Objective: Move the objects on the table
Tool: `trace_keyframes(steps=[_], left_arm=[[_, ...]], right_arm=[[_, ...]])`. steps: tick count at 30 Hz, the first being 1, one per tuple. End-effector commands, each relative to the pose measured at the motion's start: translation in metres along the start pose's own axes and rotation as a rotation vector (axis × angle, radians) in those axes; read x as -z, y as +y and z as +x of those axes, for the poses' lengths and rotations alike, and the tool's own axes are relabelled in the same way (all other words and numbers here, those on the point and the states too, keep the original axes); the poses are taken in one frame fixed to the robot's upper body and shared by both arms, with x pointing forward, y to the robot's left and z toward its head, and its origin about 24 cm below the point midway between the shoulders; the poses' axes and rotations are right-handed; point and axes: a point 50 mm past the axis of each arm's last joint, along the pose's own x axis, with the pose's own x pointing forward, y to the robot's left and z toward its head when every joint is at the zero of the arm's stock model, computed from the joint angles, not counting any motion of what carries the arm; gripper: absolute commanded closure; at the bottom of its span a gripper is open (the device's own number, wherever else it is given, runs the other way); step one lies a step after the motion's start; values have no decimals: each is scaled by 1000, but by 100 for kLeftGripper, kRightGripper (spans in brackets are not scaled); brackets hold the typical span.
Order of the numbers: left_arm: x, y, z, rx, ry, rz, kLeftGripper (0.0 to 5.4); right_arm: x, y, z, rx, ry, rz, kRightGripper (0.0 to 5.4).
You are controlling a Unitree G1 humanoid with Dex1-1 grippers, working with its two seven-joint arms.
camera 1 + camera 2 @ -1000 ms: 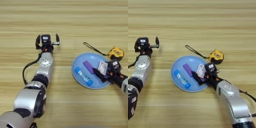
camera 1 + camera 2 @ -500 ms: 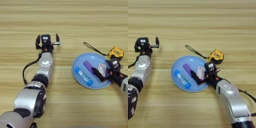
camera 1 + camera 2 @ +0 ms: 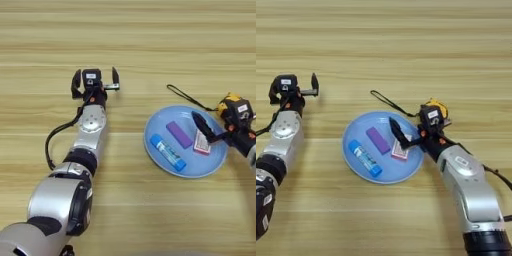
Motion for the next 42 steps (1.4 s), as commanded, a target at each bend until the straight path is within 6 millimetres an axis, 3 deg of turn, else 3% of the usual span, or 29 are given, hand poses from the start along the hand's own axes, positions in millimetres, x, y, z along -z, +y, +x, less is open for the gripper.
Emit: trace_keyframes(steps=[1, 18, 42], left_arm=[[0, -2, 0, 9, 2, 15, 0], [1, -2, -1, 9, 2, 16, 0], [0, -3, -1, 12, 0, 16, 0]], right_arm=[[-3, -13, 4, 65, -25, -17, 3], [-2, -52, 26, 175, -61, -38, 3], [35, -77, 39, 212, 62, 41, 3]])
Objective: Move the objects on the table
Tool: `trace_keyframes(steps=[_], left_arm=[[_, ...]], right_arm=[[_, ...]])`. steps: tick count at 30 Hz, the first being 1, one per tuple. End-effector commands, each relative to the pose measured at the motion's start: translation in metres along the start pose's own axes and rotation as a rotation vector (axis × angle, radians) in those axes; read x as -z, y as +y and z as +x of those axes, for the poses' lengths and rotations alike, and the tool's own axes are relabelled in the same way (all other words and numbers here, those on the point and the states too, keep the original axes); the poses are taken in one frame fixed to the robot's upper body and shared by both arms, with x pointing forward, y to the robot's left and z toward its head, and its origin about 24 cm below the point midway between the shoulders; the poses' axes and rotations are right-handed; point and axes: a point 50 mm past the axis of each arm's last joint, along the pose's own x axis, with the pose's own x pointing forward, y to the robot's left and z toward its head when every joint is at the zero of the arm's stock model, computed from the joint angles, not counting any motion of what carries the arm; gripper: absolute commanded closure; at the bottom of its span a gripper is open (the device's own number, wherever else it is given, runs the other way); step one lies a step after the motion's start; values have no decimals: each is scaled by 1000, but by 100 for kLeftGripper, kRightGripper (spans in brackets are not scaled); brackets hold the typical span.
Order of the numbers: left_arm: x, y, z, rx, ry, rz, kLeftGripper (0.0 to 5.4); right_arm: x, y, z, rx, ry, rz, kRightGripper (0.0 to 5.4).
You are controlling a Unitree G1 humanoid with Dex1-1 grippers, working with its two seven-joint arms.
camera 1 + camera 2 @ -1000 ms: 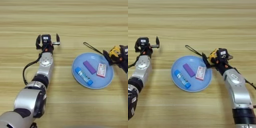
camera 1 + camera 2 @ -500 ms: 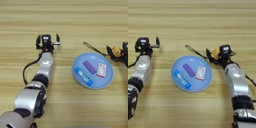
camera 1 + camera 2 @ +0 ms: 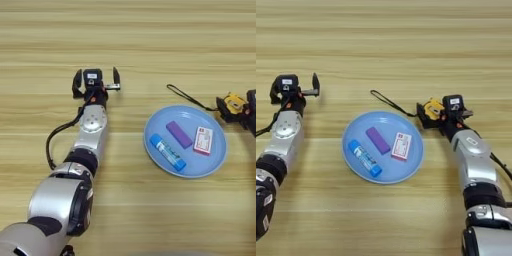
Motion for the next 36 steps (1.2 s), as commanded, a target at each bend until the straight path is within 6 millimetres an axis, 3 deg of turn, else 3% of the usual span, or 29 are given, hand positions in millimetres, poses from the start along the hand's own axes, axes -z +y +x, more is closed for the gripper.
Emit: trace_keyframes(steps=[1, 23, 29, 36], left_arm=[[0, -1, -1, 7, 1, 16, 0], [0, -2, 0, 6, 0, 16, 0], [0, -2, 0, 7, 1, 16, 0], [0, -2, 0, 7, 1, 16, 0]], right_arm=[[-1, -3, 4, -7, 6, -1, 3], [9, -1, 8, -35, 63, 31, 3], [9, -1, 9, -33, 62, 33, 64], [9, -2, 9, -32, 58, 35, 66]])
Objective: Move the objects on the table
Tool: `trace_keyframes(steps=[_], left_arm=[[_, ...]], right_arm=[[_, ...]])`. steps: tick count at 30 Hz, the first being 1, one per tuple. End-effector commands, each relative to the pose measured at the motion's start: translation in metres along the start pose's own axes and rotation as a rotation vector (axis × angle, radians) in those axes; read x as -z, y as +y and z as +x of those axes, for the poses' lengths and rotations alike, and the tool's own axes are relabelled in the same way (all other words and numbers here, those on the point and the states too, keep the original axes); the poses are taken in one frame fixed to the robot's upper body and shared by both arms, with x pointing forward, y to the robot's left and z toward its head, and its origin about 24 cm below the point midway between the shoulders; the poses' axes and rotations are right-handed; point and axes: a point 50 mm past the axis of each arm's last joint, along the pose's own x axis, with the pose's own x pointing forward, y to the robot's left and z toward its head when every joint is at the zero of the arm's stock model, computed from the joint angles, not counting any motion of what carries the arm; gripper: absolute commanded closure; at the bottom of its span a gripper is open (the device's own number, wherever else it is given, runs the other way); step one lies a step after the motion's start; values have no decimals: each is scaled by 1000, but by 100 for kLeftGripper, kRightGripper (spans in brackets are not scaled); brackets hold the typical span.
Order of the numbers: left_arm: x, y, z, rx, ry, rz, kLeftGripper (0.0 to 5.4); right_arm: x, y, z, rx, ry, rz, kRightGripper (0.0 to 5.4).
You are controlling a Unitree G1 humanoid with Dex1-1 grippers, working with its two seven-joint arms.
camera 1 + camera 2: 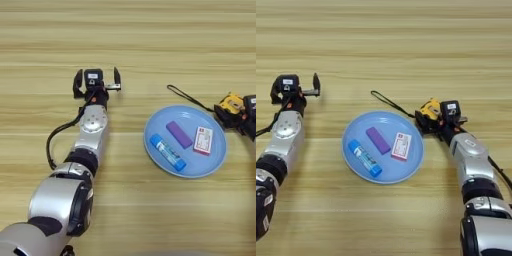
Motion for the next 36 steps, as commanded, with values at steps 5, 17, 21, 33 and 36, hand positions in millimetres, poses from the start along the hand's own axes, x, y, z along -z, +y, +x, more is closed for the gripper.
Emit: trace_keyframes(steps=[5, 17, 21, 33, 36], left_arm=[[0, -2, 0, 3, 2, 13, 0], [0, -2, 0, 3, 0, 13, 0], [0, -2, 0, 3, 0, 13, 0], [0, -2, 0, 3, 0, 14, 0], [0, -2, 0, 2, -1, 15, 0]], right_arm=[[-6, -2, 3, 3, -21, -5, 66], [-11, -2, 0, 4, -53, -14, 66], [-13, -2, 0, 3, -63, -14, 66], [-38, 40, -30, -126, -219, -77, 66], [-40, 59, -39, -189, -220, -95, 66]])
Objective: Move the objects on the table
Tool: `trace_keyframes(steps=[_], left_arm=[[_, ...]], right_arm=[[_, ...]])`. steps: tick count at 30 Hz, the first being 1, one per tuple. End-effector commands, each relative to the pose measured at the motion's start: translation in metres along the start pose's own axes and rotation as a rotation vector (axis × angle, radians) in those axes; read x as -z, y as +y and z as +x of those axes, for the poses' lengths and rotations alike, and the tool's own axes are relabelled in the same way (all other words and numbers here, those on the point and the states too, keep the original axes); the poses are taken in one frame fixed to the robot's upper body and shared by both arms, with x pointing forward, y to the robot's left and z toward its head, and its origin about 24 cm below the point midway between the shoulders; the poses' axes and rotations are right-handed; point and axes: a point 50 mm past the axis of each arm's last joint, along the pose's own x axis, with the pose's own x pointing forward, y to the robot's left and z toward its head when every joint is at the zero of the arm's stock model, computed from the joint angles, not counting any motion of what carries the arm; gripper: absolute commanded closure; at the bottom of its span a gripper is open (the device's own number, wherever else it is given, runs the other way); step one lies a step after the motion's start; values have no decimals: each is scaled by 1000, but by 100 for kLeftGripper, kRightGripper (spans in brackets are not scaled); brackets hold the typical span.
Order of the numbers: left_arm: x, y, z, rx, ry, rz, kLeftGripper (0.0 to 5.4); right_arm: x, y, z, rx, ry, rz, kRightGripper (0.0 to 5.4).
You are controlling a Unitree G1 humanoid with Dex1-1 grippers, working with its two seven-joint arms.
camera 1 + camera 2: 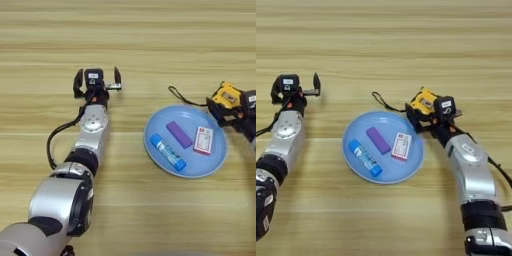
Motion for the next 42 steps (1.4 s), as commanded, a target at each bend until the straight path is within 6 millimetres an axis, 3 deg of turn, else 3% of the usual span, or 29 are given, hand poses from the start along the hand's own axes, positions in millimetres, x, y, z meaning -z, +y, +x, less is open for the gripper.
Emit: trace_keyframes(steps=[1, 12, 17, 26, 31, 42], left_arm=[[1, -1, 0, 3, 2, 16, 0], [1, -1, 0, 4, 3, 16, 0], [1, -2, 0, 4, 4, 16, 0], [1, -3, -1, 6, 5, 16, 0], [1, -3, -1, 7, 5, 16, 0], [1, -3, -1, 8, 5, 16, 0]], right_arm=[[-11, 25, -5, -88, -26, -15, 66], [2, 71, 0, -258, 35, -29, 66], [12, 81, 2, -293, 72, -27, 66], [25, 84, 5, -303, 125, 2, 66], [22, 83, 5, -300, 101, 5, 4], [13, 75, 4, -252, 45, -34, 4]])
